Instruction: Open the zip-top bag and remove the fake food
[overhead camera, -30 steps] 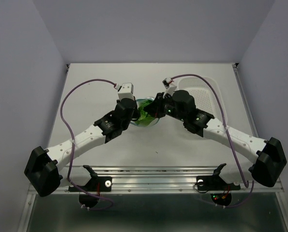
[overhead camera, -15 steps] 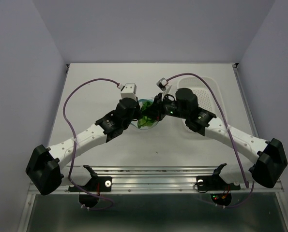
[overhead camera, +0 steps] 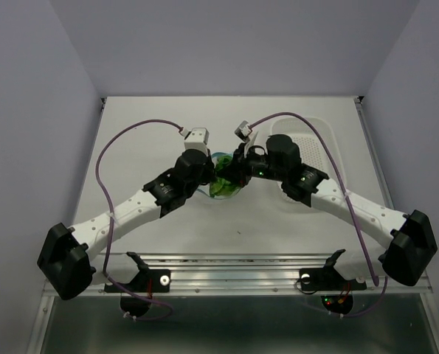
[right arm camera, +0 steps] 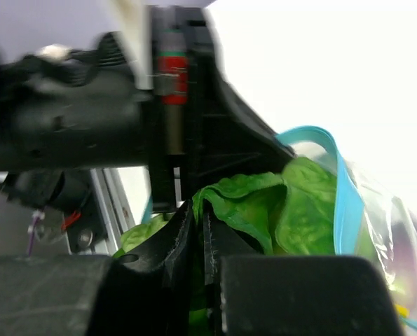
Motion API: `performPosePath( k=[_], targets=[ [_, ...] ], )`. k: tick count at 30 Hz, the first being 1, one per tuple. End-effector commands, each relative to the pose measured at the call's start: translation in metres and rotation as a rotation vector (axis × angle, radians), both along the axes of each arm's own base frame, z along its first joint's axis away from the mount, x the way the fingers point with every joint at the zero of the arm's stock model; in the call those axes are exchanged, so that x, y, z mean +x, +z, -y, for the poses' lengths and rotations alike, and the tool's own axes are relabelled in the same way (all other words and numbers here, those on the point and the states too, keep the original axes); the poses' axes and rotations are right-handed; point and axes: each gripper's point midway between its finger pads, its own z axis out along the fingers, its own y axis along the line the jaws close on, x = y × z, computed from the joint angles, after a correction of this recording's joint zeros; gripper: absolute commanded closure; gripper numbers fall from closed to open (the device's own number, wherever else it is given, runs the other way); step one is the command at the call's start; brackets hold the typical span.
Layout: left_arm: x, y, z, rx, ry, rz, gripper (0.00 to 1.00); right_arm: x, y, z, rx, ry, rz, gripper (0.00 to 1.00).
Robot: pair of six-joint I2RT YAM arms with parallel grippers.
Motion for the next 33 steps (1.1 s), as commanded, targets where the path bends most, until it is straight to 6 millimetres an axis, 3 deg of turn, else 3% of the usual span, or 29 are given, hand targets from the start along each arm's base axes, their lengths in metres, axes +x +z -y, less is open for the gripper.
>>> performPosePath(
  k=[1,2,5,8,11,12,16,20,24,27,33],
  targets=[
    [0.005,0.055,0.001,-0.133,0.029,0.122,1.00,0.038,0.051,0.006,0.130,-0.283,-0.030,0.99],
    [0.006,0.057,0.000,-0.132,0.039,0.126,1.00,0.046,0.074,0.009,0.174,-0.329,-0.034,0.99],
    [0.013,0.053,-0.001,-0.097,0.061,0.116,1.00,0.036,0.104,0.001,0.253,-0.273,-0.091,0.99],
    [0.017,0.043,0.001,-0.072,0.066,0.101,1.00,0.028,0.125,0.005,0.302,-0.262,-0.092,0.99],
    [0.019,0.037,0.001,-0.068,0.071,0.091,1.00,0.034,0.134,0.021,0.323,-0.347,-0.054,0.99],
    [0.019,0.035,0.001,-0.068,0.065,0.089,1.00,0.038,0.145,0.036,0.350,-0.407,-0.032,0.99],
    [0.021,0.029,0.000,-0.056,0.067,0.082,1.00,0.041,0.168,0.064,0.404,-0.467,0.010,0.99],
    [0.026,0.022,-0.003,-0.040,0.083,0.068,1.00,0.036,0.194,0.077,0.458,-0.450,0.034,0.99],
    [0.029,0.021,-0.005,-0.041,0.094,0.063,1.00,0.042,0.202,0.088,0.463,-0.496,0.047,0.99],
    [0.029,0.024,-0.008,-0.042,0.101,0.070,1.00,0.060,0.195,0.104,0.407,-0.599,0.049,0.99],
    [0.029,0.041,-0.014,-0.058,0.116,0.102,1.00,0.107,0.177,0.167,0.305,-0.871,0.089,0.99]
  ],
)
